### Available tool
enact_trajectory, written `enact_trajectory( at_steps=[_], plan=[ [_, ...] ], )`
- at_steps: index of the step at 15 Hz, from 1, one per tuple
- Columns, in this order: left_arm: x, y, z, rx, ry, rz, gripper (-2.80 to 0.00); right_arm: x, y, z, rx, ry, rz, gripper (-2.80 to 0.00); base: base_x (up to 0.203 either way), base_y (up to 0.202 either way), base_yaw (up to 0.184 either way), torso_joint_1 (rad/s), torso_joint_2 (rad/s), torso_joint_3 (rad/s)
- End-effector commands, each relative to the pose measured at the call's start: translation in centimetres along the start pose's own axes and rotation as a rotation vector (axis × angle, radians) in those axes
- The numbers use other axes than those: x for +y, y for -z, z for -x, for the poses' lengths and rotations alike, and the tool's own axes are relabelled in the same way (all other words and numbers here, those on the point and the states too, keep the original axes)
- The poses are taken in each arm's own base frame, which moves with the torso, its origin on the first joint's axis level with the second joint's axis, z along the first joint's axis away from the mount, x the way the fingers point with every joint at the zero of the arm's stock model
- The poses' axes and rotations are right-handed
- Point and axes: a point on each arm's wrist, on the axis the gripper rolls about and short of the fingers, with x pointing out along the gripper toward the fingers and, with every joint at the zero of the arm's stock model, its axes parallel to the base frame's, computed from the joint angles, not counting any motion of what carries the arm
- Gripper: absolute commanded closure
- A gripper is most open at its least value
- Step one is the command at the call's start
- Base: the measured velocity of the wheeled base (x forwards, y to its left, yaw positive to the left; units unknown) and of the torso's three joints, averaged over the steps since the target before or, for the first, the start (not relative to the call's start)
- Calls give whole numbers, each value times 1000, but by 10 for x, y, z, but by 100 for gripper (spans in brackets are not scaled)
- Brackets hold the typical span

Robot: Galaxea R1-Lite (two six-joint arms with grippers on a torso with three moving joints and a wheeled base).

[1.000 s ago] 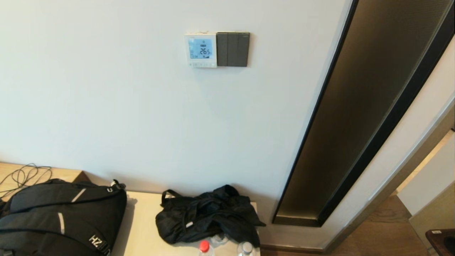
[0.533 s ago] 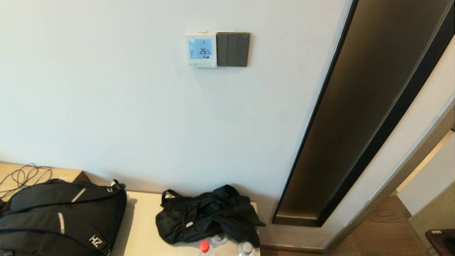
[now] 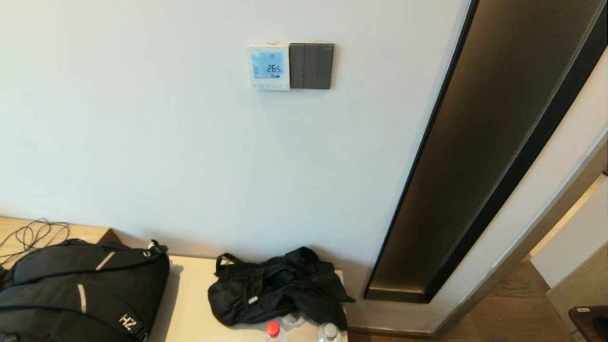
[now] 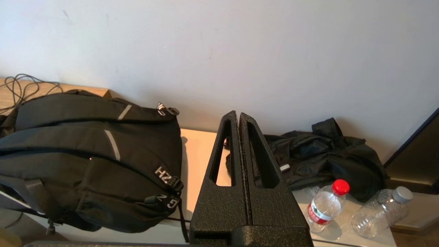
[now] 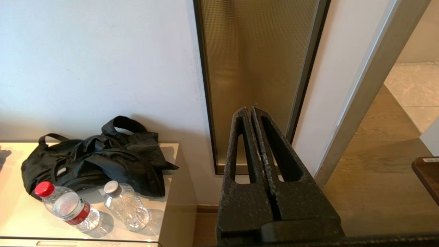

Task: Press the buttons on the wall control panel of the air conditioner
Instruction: Turn off the central air conditioner

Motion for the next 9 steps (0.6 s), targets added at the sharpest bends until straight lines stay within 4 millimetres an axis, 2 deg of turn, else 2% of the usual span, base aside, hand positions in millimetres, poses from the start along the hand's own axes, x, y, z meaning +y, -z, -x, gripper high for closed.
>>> enact_trajectory(
  at_steps=[1,9],
  plan=[
    [0,0,0,2,-1,0,0,0,0,0,3,0,1,0,0,0,0,0,0,0],
    [0,0,0,1,-1,0,0,0,0,0,3,0,1,0,0,0,0,0,0,0]
  ],
)
